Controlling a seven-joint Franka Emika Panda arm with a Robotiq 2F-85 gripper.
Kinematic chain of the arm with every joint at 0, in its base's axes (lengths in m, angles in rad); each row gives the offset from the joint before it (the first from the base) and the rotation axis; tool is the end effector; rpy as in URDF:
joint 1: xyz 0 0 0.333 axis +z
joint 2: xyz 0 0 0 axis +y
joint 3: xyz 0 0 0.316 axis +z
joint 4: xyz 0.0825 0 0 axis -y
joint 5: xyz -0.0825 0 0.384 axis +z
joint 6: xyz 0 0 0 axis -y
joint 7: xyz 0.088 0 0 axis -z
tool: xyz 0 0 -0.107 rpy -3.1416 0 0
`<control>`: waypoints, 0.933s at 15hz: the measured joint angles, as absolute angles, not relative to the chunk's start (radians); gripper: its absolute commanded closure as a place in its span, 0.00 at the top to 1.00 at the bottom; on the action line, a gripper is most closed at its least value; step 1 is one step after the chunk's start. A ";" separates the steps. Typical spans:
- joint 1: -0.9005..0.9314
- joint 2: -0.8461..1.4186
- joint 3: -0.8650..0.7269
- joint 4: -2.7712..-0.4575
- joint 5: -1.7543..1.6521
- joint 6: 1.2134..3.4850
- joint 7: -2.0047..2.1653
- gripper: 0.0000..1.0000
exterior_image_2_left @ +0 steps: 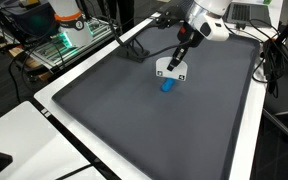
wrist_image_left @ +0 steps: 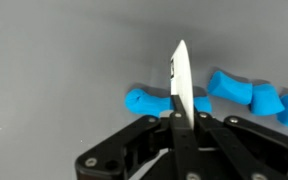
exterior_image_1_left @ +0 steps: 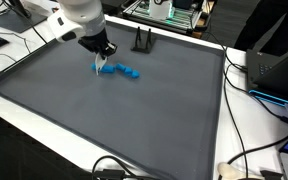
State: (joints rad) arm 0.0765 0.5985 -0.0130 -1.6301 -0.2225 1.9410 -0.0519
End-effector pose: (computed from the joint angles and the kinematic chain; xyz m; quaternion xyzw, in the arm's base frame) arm 0.6552 0.0275 0.2520 0.9783 0.1118 -0.1419 0.1013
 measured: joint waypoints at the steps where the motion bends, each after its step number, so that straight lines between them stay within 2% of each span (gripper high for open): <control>1: 0.076 0.599 -0.013 -1.630 -0.223 1.942 -0.051 0.01; 14: 0.085 0.625 -0.013 -1.627 -0.249 1.942 -0.051 0.01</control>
State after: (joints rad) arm 0.0853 0.6248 -0.0133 -1.6265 -0.2487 1.9420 -0.0509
